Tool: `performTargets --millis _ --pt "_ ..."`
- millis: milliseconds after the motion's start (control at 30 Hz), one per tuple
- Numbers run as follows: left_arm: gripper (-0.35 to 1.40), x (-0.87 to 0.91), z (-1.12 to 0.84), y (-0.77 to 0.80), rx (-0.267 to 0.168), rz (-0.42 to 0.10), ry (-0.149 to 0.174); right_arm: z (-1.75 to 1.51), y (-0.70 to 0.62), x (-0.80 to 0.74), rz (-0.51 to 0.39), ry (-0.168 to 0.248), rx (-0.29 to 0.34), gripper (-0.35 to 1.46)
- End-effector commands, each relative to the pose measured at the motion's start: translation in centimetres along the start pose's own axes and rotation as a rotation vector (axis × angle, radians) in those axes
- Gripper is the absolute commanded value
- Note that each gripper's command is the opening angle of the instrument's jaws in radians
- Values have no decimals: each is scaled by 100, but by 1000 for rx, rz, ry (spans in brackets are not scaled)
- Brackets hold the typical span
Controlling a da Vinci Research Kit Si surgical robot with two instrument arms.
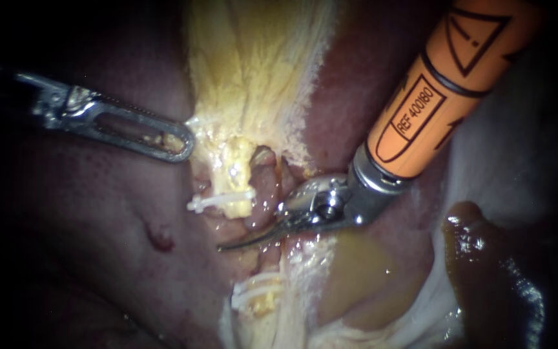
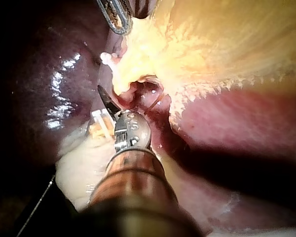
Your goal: Go back from the cut left tube
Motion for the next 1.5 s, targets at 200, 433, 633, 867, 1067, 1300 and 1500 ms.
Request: performTargets --millis 200,433,633,867,1067,1300,1500 --pt "-35 0 0 0 0 1 1 4 -1 -4 -5 2 9 -35" --pt "-35 0 0 2 1 1 1 12 -1 -10 -37 82 -38 115" --pt "-35 0 0 3 1 1 1 12 -3 -11 -75 95 -66 131" --pt "-35 1 0 5 1 2 1 4 -13 -14 -166 130 -150 141" --pt "-35 2 -1 6 -1 2 0 -35 -34 -24 -305 137 -342 143" --pt "-35 1 -1 7 -1 2 0 -100 -56 -27 -406 22 -510 143" --pt "-35 1 -1 7 -1 2 0 -144 -67 -31 -430 5 -585 145"
